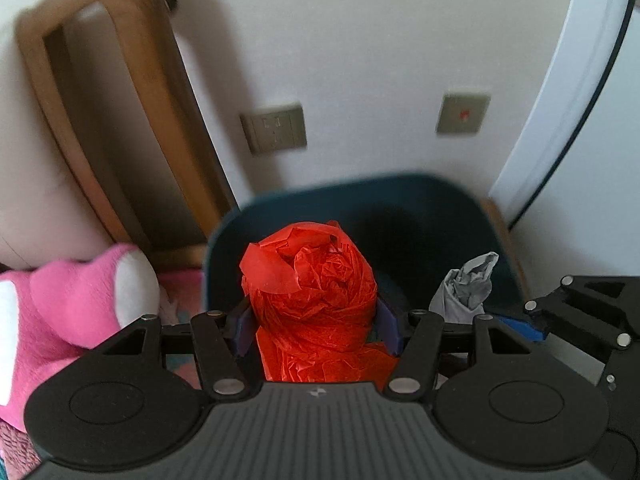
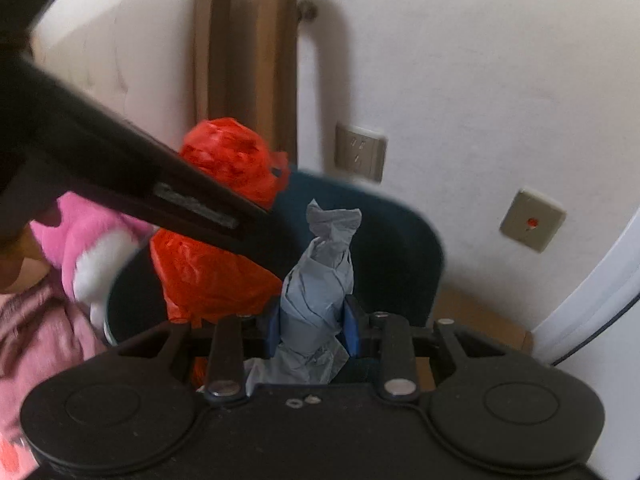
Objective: Collect trash
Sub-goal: 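Open both grippers, dropping the orange bag and tissue into the wastebasket, then lower both grippers toward the chip bags on the floor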
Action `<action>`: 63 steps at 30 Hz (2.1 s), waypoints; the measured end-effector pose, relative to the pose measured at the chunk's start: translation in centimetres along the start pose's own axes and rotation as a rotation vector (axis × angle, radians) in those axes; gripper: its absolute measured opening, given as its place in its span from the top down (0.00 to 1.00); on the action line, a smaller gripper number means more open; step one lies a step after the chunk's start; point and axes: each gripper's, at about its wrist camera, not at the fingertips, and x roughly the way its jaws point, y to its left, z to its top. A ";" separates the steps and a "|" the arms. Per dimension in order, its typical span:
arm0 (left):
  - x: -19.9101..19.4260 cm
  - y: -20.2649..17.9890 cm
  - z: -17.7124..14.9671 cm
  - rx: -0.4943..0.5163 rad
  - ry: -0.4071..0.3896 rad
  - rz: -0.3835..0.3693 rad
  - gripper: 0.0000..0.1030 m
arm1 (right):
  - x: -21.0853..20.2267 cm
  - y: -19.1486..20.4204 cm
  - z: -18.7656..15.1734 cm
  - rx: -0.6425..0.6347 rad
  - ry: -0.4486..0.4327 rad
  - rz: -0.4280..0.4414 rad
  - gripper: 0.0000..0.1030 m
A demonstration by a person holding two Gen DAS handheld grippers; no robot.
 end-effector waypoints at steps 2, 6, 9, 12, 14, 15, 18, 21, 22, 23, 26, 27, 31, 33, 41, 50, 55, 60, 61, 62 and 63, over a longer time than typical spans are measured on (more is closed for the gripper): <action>1.3 -0.1 -0.7 -0.001 0.033 -0.005 0.42 | 0.7 0.6 -0.6 -0.033 0.025 0.003 0.70; 3.2 -0.3 -1.4 -0.004 0.079 0.002 0.41 | 1.6 1.1 -1.4 -0.067 0.060 0.002 0.69; 3.9 -0.1 -1.9 -0.022 0.097 -0.007 0.41 | 1.9 1.0 -1.7 -0.055 0.084 0.007 0.66; 4.3 -0.1 -2.2 -0.029 0.108 -0.011 0.40 | 1.9 0.8 -2.0 -0.041 0.092 0.014 0.64; 4.3 0.0 -2.5 -0.038 0.113 -0.018 0.36 | 1.8 0.8 -2.3 -0.041 0.097 0.012 0.63; 4.1 0.0 -2.7 -0.041 0.112 -0.024 0.33 | 1.8 0.8 -2.4 -0.039 0.099 0.013 0.63; 3.2 -0.1 -2.9 -0.040 0.091 -0.027 0.28 | 1.5 0.7 -2.5 -0.019 0.100 0.026 0.59; 2.3 0.0 -3.1 -0.043 0.076 -0.021 0.28 | 1.0 0.7 -2.5 -0.016 0.090 0.036 0.55; 1.9 0.0 -3.1 -0.046 0.069 -0.021 0.28 | 0.7 0.8 -2.5 -0.018 0.087 0.037 0.54; 1.3 0.2 -3.2 -0.051 0.060 -0.021 0.28 | 0.4 0.9 -2.6 -0.018 0.082 0.038 0.53; -0.6 0.6 -3.7 -0.064 0.031 -0.019 0.28 | -0.7 1.0 -2.6 -0.011 0.065 0.041 0.52; -1.3 0.7 -3.8 -0.066 0.018 -0.019 0.28 | -1.3 1.1 -2.6 -0.004 0.058 0.041 0.52; -4.0 1.2 -4.4 -0.070 -0.025 -0.025 0.28 | -3.3 1.1 -2.2 0.036 0.032 0.041 0.51; -5.4 1.4 -4.9 -0.066 -0.050 -0.025 0.28 | -4.7 1.4 -2.2 0.045 0.018 0.037 0.50; -11.2 2.5 -7.8 -0.064 -0.141 -0.063 0.28 | -9.2 2.8 -2.5 0.115 -0.044 0.001 0.49; -18.1 4.4 -13.2 -0.042 -0.226 -0.090 0.28 | -13.7 6.5 -4.1 0.192 -0.117 -0.022 0.45; -21.1 5.6 -16.5 -0.033 -0.254 -0.104 0.28 | -16.5 9.1 -5.3 0.213 -0.156 -0.021 0.40; -23.0 6.5 -19.5 -0.029 -0.271 -0.121 0.22 | -18.7 11.3 -6.7 0.239 -0.174 -0.026 0.34; -23.3 6.7 -20.1 -0.030 -0.272 -0.125 0.22 | -19.1 11.8 -7.0 0.244 -0.175 -0.028 0.31; -23.5 6.9 -20.5 -0.032 -0.273 -0.130 0.22 | -19.5 12.1 -7.3 0.249 -0.176 -0.030 0.29; -23.6 7.0 -21.0 -0.032 -0.277 -0.136 0.22 | -19.8 12.4 -7.6 0.253 -0.174 -0.031 0.27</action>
